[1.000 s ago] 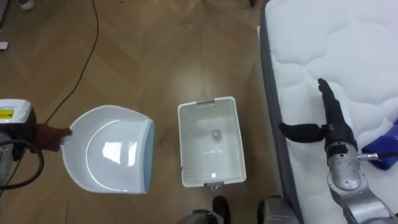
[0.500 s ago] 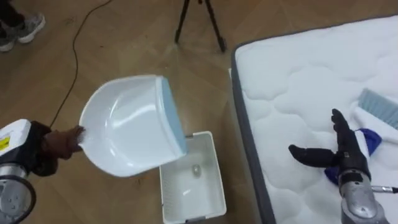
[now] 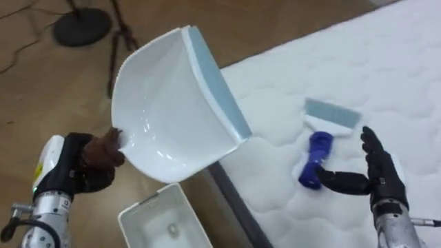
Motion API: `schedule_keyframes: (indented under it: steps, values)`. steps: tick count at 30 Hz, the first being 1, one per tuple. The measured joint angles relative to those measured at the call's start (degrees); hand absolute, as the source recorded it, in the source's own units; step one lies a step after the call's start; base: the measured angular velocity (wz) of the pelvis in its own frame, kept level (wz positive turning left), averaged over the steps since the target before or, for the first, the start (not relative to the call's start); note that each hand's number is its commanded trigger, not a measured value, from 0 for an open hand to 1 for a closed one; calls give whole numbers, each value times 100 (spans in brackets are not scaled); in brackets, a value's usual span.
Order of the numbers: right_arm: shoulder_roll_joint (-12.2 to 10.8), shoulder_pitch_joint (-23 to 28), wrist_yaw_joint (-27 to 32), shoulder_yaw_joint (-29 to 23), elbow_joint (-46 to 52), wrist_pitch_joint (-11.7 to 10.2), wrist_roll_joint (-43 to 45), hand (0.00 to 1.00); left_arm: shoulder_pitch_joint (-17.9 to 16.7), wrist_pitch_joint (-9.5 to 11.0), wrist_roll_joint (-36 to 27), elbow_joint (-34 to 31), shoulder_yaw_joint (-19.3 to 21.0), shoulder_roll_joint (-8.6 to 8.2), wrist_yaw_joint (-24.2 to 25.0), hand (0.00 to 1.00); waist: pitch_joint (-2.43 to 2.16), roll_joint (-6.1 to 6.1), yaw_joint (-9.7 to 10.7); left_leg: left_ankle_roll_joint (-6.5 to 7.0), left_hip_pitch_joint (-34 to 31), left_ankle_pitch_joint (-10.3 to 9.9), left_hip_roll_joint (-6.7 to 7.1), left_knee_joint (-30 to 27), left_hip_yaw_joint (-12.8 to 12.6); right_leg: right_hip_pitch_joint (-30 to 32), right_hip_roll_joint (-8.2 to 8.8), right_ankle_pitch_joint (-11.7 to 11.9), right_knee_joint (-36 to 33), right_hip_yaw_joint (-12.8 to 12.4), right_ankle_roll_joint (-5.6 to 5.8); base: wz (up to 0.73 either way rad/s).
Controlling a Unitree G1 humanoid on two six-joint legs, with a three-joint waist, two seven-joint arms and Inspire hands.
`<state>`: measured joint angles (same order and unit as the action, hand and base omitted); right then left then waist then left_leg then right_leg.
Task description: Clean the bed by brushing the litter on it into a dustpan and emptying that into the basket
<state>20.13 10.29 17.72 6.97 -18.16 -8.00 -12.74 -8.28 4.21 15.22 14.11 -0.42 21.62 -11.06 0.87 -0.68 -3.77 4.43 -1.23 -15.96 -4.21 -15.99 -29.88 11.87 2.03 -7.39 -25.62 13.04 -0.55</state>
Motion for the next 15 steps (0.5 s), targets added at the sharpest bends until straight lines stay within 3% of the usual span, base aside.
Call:
schedule_keyframes:
  steps: [1,3,4,5,6,8,9,10,12,14,15]
  values:
    - [-1,-6,15,41,-4,2,19,0,-8,-1,-3,7,-14,-156,0,100,-5,22,-63,-4,158,3,-1,112,-426,-134,277,-235,-399,85,135,-140]
    - [-28,-25,28,158,5,3,164,0,-12,-14,-14,29,-67,-293,0,100,-13,101,-139,-5,241,3,5,137,-896,-451,666,-372,-463,142,275,-143]
    - [-62,-29,30,263,15,2,175,0,-11,-23,-21,55,-130,-317,7,100,-14,153,-124,-11,237,6,15,111,-1047,-661,822,-348,-223,135,368,-122]
    - [-74,-30,29,315,14,3,173,0,-10,-29,-19,54,-163,-328,7,100,-4,192,-129,-26,229,15,18,105,-1084,-731,863,-321,-33,129,418,-113]
    - [-106,-46,-6,402,12,3,173,0,-17,-48,-15,59,-217,-349,7,100,29,262,-153,-54,223,31,11,72,-1025,-785,854,-319,335,141,451,-132]
    - [-169,-160,-71,505,-14,2,182,0,-92,-106,-21,60,-272,-429,16,100,20,285,-127,-89,152,52,10,15,-607,-858,759,-262,739,149,519,-123]
    - [-211,-252,-133,517,-35,0,184,0,-89,-127,-20,63,-288,-488,47,100,17,280,-62,-112,52,65,5,3,-377,-887,690,-220,934,147,548,-68]
    - [-210,-257,-181,515,-39,0,185,0,-82,-126,-19,72,-330,-542,57,100,11,256,118,-159,-13,93,-28,1,-236,-864,641,-144,1013,147,501,-45]
    - [-211,-238,-276,483,-161,1,185,0,-94,-125,-17,95,-435,-551,89,100,0,268,350,-226,8,137,-63,51,-217,-863,543,-113,1046,135,447,-14]
    - [-224,-217,-375,406,-236,0,201,0,-132,-122,-14,150,-509,-564,192,100,-4,263,419,-288,63,178,-124,85,-297,-881,458,-62,1116,112,376,-24]
    - [-251,-220,-422,353,-351,-6,310,0,-131,-123,-12,274,-557,-580,257,100,-29,262,502,-321,96,224,-147,129,-315,-887,421,-43,1140,111,345,-15]
